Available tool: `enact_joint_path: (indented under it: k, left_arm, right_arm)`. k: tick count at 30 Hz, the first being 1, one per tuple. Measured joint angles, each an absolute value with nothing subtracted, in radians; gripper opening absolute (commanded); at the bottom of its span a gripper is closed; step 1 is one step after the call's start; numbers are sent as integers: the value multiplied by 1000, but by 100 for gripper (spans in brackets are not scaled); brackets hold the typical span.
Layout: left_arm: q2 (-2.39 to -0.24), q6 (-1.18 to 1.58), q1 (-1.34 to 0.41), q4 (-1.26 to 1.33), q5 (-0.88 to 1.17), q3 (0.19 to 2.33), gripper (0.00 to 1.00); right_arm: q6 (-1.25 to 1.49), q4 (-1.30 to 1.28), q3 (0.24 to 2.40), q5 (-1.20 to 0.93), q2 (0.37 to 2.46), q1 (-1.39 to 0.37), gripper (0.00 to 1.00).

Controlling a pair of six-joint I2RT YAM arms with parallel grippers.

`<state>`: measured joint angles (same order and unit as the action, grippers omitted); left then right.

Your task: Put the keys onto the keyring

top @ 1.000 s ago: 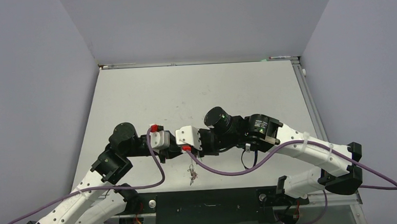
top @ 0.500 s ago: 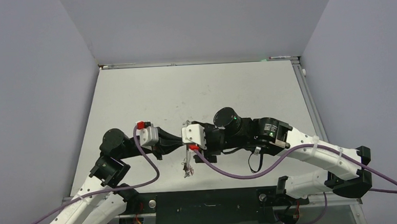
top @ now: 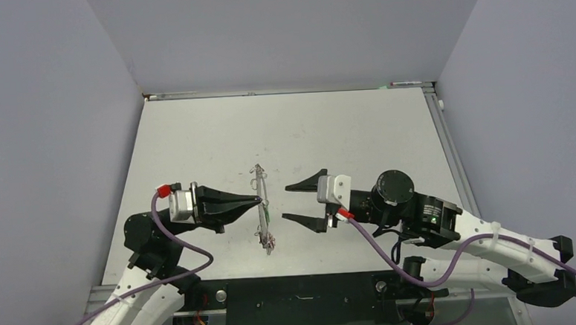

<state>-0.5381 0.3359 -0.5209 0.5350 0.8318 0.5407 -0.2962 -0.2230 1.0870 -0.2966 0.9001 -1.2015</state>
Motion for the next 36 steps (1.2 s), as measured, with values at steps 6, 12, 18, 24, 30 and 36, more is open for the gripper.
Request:
enact_joint_path:
  k: [6,12,18,24,30,36]
  left_arm:
    - [-507,390,-515,617,832,518,0]
    - [-489,412,-515,645,832,503,0]
    - [-485,418,-515,653,832,500,0]
    - [-479,423,-515,656,831,500,0]
    - [-476,429,-515,660,831,495,0]
    - [-476,434,-515,664,831,493,0]
  right_arm:
    - [-199,-16,1002,-336,971,-1190,36]
    - [-135,106,975,-368,999,-1184,28]
    - [-87,197,961,-376,990,-1177,23]
    - [-45,235,950,-383,990,-1177,19]
    - [-8,249,923,-385,990,-1177,16]
    - [17,254,914,-386,990,-1177,13]
